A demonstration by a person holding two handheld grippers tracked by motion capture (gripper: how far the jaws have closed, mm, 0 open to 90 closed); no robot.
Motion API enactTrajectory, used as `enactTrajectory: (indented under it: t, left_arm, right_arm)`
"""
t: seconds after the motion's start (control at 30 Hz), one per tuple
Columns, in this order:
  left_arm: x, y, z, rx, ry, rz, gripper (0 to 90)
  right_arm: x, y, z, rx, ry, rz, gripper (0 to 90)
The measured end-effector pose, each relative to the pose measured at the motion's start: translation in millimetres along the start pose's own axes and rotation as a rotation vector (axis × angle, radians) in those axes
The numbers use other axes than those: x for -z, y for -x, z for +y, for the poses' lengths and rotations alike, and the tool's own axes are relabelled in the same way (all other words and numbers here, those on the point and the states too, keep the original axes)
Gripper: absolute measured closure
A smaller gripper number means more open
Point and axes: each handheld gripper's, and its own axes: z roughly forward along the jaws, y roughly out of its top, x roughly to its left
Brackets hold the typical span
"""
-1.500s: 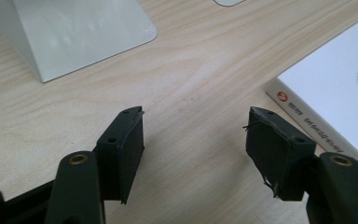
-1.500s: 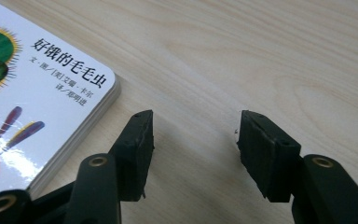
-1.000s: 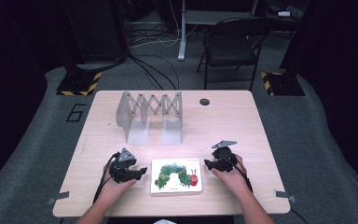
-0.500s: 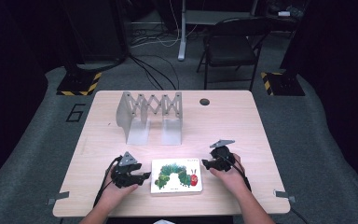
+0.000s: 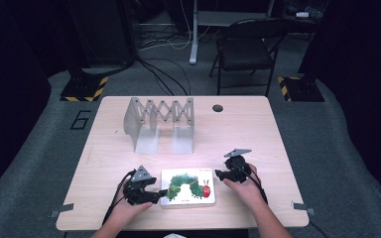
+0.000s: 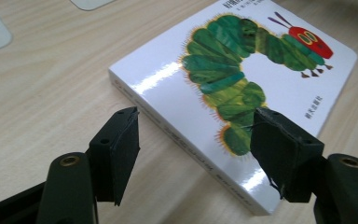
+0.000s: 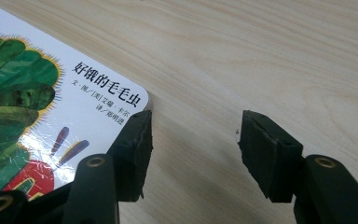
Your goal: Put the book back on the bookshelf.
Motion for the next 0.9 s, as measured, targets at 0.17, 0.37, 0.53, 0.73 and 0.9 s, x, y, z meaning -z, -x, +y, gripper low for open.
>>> enactTrajectory:
  t: [0.17,0.37,0.53,0.73,0.9]
  left_arm:
    - [-3.7,9.0,-0.6,-0.004,-0.023,-0.025,30.8]
    - [-5.8,16.7,-3.1,-0.057,-0.04,-0.029,30.2]
    - [-5.5,20.9,-5.4,-0.077,-0.046,-0.017,29.6]
    - [-2.5,26.5,-11.4,-0.083,-0.069,-0.017,29.2]
    - [-7.0,31.0,-15.1,-0.11,-0.083,-0.008,28.3]
  right_arm:
    - [0.5,-0.8,0.4,0.002,0.002,0.006,43.3]
    - [0.2,-4.5,2.7,0.006,0.003,0.015,43.4]
    - [0.9,-4.0,4.4,0.005,0.011,0.02,43.3]
    - [2.2,-4.5,5.9,0.008,0.009,0.036,43.3]
    - [0.7,-8.2,7.8,-0.001,0.011,0.045,43.2]
